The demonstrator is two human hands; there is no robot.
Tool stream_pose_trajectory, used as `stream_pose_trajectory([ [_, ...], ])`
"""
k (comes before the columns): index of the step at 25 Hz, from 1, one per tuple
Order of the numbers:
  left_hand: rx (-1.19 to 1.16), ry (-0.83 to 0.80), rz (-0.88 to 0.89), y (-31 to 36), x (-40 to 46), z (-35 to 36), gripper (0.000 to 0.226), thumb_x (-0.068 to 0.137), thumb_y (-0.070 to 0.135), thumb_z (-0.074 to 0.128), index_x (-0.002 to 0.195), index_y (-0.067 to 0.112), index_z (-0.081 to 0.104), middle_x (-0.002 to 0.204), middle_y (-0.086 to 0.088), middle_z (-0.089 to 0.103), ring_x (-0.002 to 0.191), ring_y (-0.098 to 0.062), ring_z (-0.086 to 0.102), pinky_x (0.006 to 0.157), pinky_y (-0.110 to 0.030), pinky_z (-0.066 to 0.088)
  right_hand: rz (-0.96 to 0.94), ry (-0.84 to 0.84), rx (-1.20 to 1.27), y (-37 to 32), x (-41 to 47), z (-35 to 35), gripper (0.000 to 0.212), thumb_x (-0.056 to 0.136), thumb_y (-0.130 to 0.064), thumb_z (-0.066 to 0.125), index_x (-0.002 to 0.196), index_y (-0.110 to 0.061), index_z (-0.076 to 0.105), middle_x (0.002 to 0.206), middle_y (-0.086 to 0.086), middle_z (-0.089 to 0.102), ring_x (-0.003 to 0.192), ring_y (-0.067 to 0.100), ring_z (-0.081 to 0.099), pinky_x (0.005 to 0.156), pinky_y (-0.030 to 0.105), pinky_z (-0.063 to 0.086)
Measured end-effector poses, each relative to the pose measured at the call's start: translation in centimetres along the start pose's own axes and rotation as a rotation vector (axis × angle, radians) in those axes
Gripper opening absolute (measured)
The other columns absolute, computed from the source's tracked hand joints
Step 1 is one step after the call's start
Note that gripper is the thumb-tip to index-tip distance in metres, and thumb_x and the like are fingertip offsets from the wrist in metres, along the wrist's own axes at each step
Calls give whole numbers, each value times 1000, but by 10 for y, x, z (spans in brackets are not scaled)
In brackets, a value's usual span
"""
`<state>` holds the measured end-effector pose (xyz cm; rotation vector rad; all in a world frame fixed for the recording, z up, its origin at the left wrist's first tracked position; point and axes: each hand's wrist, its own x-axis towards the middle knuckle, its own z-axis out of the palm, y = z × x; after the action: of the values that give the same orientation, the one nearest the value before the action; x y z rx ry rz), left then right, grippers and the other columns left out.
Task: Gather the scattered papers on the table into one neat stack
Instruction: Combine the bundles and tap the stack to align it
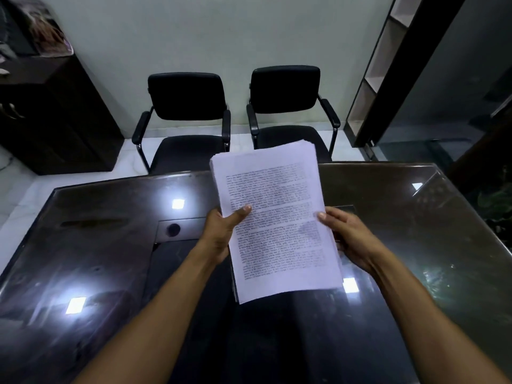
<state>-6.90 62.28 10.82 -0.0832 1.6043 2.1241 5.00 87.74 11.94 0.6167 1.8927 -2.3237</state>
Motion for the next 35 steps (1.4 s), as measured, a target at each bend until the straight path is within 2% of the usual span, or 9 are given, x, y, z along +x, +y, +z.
stream_pose_trajectory([
  [4, 230, 7, 90, -17, -5, 12, 15, 91, 12, 73, 107, 11, 72, 103, -4, 79, 98, -26, 75, 78, -35, 63, -37, 107, -5, 9, 9, 27, 24, 96, -16, 68, 117, -5, 71, 112, 12, 77, 98, 26, 76, 79, 32, 62],
  [8, 351, 174, 97, -42, -10, 15, 29, 92, 32, 73, 114, 13, 71, 105, -1, 78, 98, -21, 73, 90, -49, 60, -174, 249, -45, 39, 1, 48, 9, 96, -17, 67, 102, -15, 73, 96, -2, 79, 87, 11, 76, 68, 21, 59],
  [13, 219, 196, 145, -58, -24, 16, 11, 94, 10, 70, 103, 15, 72, 94, 3, 78, 92, -16, 73, 79, -34, 61, -237, 369, 0, 70, -6, 55, 21, 92, -13, 73, 90, 7, 69, 83, 11, 71, 77, 20, 67, 64, 30, 54],
  [16, 243, 175, 171, -67, -32, 13, 25, 89, -4, 70, 96, 19, 72, 83, 16, 77, 79, 0, 70, 69, -19, 57, -220, 365, -66, 91, -13, 50, 10, 85, -13, 82, 92, -9, 75, 89, 7, 77, 82, 16, 70, 72, 36, 58],
  [22, 187, 163, 155, -73, -38, 12, 36, 88, -16, 64, 81, 18, 76, 75, 12, 77, 69, 0, 69, 66, -18, 56, -182, 369, -123, 115, -19, 50, 4, 90, -23, 78, 88, -23, 75, 82, 0, 72, 80, 15, 67, 74, 43, 57],
  [25, 180, 185, 169, -76, -38, 13, 35, 89, -7, 69, 76, 23, 81, 78, 8, 77, 74, -6, 69, 70, -27, 58, -191, 396, -151, 112, -16, 50, 42, 83, -44, 78, 89, -4, 68, 76, 8, 67, 75, 19, 61, 65, 48, 53],
  [27, 177, 212, 195, -74, -38, 14, 28, 87, -7, 71, 78, 18, 79, 80, 6, 77, 75, -9, 69, 72, -29, 59, -226, 398, -192, 109, -14, 48, 33, 85, -39, 79, 90, -8, 70, 78, 14, 71, 75, 20, 65, 69, 54, 55],
  [31, 207, 209, 227, -70, -34, 11, 29, 84, -11, 73, 81, 18, 74, 71, 14, 74, 67, -1, 65, 66, -17, 55, -264, 364, -183, 104, -12, 43, 19, 81, -20, 86, 97, -18, 77, 94, 5, 79, 92, 21, 75, 77, 42, 60],
  [35, 223, 210, 194, -71, -24, 7, 28, 82, -10, 75, 79, 18, 75, 69, 14, 73, 67, -1, 63, 65, -17, 53, -231, 349, -132, 106, -11, 39, 7, 88, -14, 79, 86, -10, 74, 82, 3, 74, 77, 16, 67, 71, 39, 55],
])
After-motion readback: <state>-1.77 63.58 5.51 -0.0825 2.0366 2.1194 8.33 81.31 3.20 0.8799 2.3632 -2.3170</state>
